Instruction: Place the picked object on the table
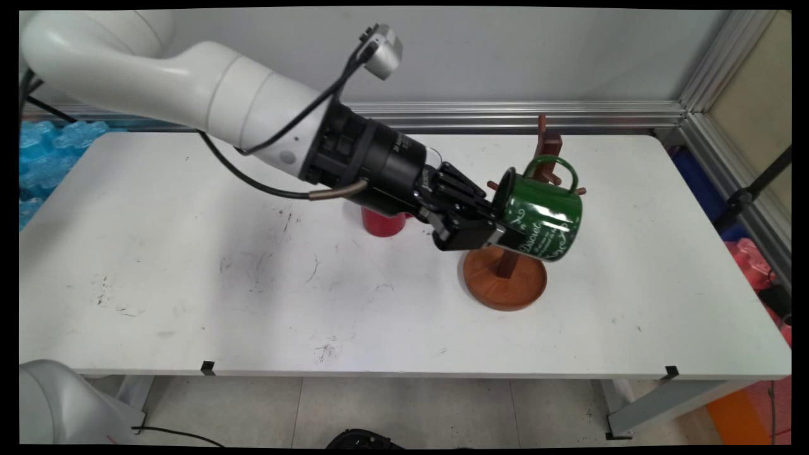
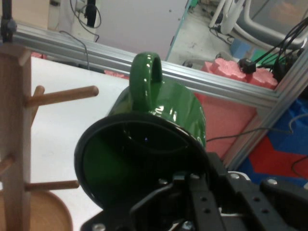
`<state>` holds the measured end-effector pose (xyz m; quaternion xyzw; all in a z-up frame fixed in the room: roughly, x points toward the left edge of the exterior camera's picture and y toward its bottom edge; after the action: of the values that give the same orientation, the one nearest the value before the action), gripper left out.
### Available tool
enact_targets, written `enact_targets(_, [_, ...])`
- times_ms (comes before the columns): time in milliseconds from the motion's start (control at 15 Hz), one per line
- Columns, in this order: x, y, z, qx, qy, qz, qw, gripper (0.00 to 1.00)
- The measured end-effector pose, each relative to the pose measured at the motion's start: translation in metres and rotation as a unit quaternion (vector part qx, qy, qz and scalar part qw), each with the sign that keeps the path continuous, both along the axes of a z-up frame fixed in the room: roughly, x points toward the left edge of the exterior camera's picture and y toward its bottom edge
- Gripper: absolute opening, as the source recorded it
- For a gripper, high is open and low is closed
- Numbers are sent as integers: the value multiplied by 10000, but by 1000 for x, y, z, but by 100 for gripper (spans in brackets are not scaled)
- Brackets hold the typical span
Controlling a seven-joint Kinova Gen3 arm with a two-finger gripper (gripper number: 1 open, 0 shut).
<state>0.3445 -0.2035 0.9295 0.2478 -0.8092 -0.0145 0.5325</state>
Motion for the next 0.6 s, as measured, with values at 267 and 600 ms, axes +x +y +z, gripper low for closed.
enact_targets(267, [11,6,17,-53,-260,-9,9996,0])
enact_targets(600, [24,12,36,-106,-729,-42,9973,0])
